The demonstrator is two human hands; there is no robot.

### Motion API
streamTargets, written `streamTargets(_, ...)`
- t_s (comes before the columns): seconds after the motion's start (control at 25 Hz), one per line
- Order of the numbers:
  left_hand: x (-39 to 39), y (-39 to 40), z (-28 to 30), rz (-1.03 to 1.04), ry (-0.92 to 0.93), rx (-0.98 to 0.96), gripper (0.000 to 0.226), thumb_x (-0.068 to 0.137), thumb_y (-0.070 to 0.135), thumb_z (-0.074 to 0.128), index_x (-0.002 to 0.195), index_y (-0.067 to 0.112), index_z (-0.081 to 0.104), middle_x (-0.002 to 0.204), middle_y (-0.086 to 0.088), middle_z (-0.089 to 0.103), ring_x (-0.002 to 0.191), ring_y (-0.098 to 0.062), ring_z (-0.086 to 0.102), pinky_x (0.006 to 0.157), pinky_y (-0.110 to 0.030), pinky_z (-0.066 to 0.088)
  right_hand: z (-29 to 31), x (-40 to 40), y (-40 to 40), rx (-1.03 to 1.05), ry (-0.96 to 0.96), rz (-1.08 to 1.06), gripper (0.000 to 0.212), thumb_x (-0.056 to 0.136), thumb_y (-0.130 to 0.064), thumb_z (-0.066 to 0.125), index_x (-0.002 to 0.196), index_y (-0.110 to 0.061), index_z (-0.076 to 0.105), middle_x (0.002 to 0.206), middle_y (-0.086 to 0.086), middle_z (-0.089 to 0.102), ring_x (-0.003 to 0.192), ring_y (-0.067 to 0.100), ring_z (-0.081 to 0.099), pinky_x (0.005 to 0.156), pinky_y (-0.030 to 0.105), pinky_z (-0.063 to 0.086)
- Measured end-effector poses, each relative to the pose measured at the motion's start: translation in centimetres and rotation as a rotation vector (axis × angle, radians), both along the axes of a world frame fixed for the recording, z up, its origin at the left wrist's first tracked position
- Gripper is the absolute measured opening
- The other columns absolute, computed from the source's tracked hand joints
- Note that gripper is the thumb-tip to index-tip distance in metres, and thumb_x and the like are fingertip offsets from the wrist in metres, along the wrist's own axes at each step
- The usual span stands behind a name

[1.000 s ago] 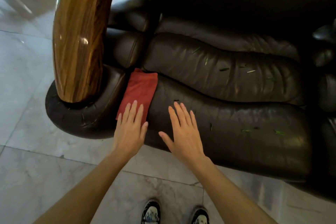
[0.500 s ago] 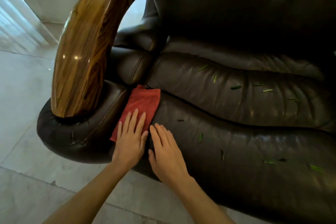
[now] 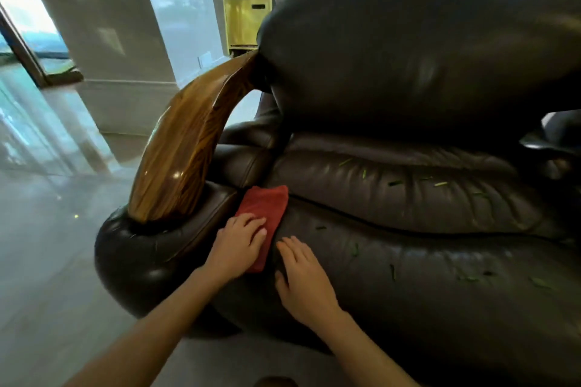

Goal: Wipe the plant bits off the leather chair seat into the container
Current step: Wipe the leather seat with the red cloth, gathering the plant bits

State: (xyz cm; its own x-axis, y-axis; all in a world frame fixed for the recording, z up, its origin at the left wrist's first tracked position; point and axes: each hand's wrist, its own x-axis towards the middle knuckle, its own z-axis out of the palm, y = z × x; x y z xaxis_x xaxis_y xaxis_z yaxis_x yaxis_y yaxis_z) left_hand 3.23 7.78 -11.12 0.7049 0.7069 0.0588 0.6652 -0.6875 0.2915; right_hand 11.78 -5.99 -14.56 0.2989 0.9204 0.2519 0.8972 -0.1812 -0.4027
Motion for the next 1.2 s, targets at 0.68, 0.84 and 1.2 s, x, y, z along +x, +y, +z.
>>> streamTargets(0.68,-0.2,5.1,0.4,-0.057,-0.364,-0.178,0.04,0.095,0.01,0.036,0.133,0.01,0.047,0.136,-0.01,0.053,0.125,-0.016,0.048,0.104,-0.02,0.03,3.9,1.0,9.8,-0.186,-0.099,0.06,0.071,0.085,-0.041,0.056,0.144,-0.015,0.027,0.156,0.013,0.02,0.145,0.039,0.006,0.116,0.058,0.001)
streamTargets(0.84,1.4,5.0,-1.2,0.04,-0.531,-0.354,0.038,0.097,0.014,0.035,0.134,0.011,0.046,0.135,-0.006,0.053,0.119,-0.006,0.046,0.098,-0.01,0.031,1.7,1.2,11.2,-0.336,-0.038,0.087,0.088,0.082,-0.057,0.053,0.15,-0.026,0.007,0.161,0.008,0.0,0.145,0.037,-0.014,0.114,0.063,-0.006)
streamTargets(1.2,7.3,7.7,-1.3,0.025,-0.599,-0.351,0.039,0.091,0.022,0.039,0.12,0.01,0.062,0.122,-0.007,0.065,0.112,-0.008,0.054,0.098,-0.019,0.037,1.1,7.0,14.4,-0.152,0.083,0.174,0.083,0.072,-0.046,0.068,0.141,-0.008,0.04,0.145,0.017,0.04,0.138,0.032,0.029,0.114,0.049,0.024)
